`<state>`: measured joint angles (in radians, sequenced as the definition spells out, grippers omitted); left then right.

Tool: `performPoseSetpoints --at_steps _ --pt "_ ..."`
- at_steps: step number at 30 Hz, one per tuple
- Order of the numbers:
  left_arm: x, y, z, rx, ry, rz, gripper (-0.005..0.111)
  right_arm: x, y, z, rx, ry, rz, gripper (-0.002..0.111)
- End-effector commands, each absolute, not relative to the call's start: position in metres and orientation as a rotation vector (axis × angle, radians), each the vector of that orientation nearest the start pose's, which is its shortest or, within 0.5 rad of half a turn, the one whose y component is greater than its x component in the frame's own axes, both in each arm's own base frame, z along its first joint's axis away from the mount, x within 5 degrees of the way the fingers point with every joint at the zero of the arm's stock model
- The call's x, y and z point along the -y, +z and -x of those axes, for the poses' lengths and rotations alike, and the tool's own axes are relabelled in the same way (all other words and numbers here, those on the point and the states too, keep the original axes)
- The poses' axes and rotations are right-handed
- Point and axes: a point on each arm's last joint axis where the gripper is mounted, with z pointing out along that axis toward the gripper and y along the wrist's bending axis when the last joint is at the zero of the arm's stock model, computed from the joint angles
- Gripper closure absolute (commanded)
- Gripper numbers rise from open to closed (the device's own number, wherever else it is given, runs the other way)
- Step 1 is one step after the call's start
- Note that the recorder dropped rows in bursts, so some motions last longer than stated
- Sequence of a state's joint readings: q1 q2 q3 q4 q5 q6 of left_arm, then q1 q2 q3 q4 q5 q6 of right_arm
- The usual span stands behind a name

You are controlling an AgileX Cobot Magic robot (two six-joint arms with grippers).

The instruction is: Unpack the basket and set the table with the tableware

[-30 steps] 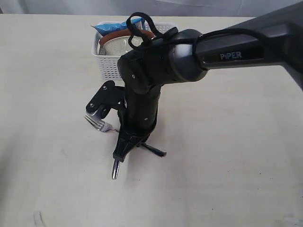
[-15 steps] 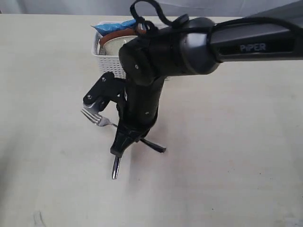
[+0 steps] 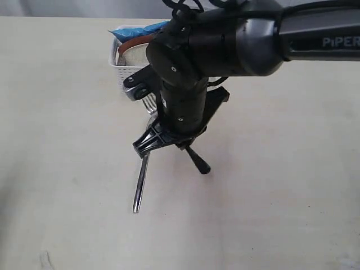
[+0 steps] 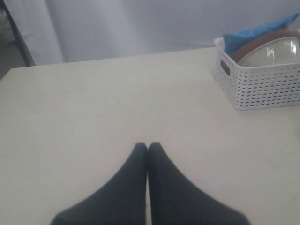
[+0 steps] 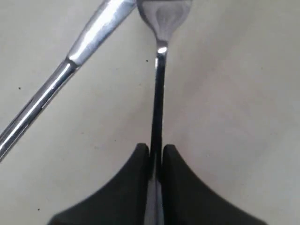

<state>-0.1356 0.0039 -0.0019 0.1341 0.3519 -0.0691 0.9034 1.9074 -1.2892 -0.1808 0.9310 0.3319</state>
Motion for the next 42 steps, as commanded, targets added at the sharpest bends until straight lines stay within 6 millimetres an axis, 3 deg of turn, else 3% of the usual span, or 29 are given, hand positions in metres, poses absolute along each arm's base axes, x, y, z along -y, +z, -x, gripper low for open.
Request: performPoseSetpoints --at_steps 1,3,9,13,17,42 --pt "0.003 0.183 -0.054 -1.817 -0.016 -0.148 0.106 -0.277 0.179 -0.238 -2.885 -0.099 0.746 0.109" --pt "0.003 0.183 -0.054 -1.817 -0.016 -0.148 0.106 -0.279 0.171 -0.236 -2.957 -0.076 0.627 0.109" --pt "0.003 0.183 -0.054 -1.817 -0.016 -0.148 0.106 -0.288 0.154 -0.23 -3.072 0.033 0.532 0.109" --pt "0.003 0.183 -0.054 -1.817 -0.016 -0.148 0.106 -0.292 0.142 -0.236 -3.097 0.099 0.3 0.109" --pt "0.003 0.183 -0.054 -1.817 -0.016 -0.148 0.106 -0.291 0.142 -0.242 -3.104 0.178 0.212 0.109" --pt "0.003 0.183 -0.054 -1.817 -0.016 -0.148 0.106 -0.298 0.142 -0.234 -3.139 0.233 0.211 0.109"
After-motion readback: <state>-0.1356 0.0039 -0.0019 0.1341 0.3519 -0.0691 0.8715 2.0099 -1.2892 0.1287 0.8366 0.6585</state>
